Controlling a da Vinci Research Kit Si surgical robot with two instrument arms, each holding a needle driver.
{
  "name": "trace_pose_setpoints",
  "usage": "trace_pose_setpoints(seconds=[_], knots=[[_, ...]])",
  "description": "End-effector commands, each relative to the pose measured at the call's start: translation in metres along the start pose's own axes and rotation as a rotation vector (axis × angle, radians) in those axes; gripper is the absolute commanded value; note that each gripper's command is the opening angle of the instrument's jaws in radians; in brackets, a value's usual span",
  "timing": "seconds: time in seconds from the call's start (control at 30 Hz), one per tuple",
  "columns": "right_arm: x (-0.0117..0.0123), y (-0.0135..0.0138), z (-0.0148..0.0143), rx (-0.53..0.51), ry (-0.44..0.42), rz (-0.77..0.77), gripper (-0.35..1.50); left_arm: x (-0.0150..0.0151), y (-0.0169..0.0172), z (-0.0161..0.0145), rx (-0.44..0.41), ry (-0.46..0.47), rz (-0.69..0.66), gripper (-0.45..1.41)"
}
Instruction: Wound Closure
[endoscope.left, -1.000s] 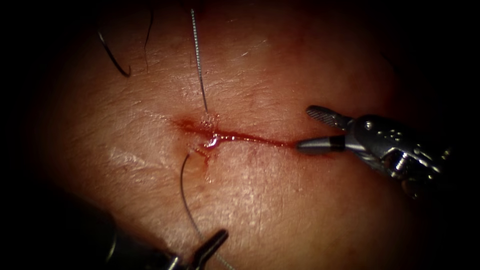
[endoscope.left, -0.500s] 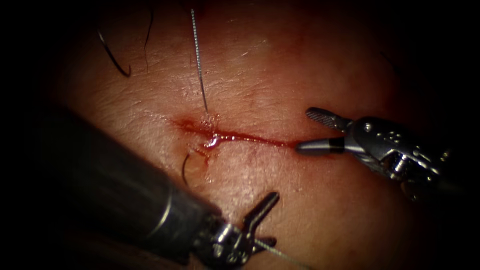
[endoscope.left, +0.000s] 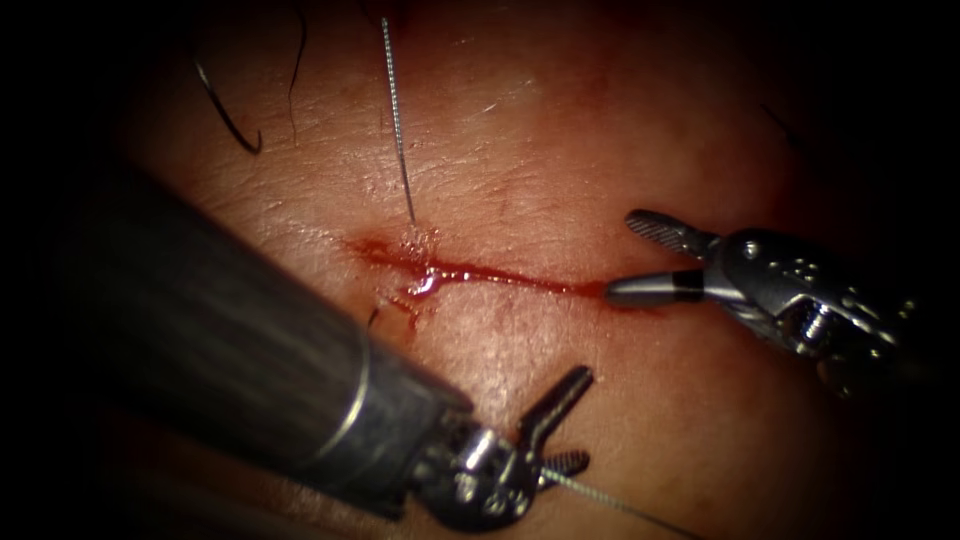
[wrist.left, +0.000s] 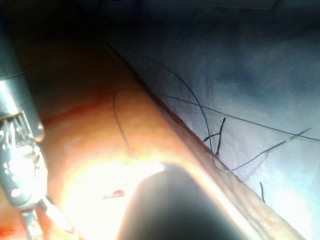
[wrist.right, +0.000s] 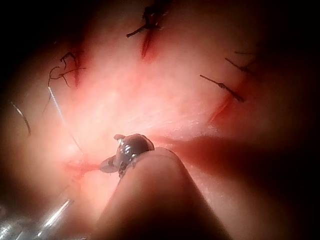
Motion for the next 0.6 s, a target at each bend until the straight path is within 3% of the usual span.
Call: trace_pose_setpoints(seconds=[0.03, 0.13, 0.3, 0.47, 0.6], knots=[[-0.0002, 0.0006, -0.0001, -0.013, 0.000, 0.003, 1.30, 0.0003, 0.0009, 0.0005, 0.000, -0.007, -0.001, 0.74], [-0.0001, 0.0016, -0.0015, -0.032, 0.003, 0.007, 1.30, 0.0013, 0.0015, 0.0013, -0.004, -0.014, 0.001, 0.69], [-0.0001, 0.0013, -0.0012, -0.034, 0.004, 0.006, 1.30, 0.0012, 0.0017, 0.0012, -0.010, -0.015, 0.004, 0.71], [-0.0001, 0.0012, -0.0011, -0.038, 0.003, 0.006, 1.30, 0.0023, 0.0020, -0.0001, -0.015, 0.003, -0.001, 0.67], [-0.0001, 0.0012, -0.0011, -0.038, 0.003, 0.006, 1.30, 0.0031, 0.0023, -0.0013, -0.018, 0.012, 0.000, 0.78]])
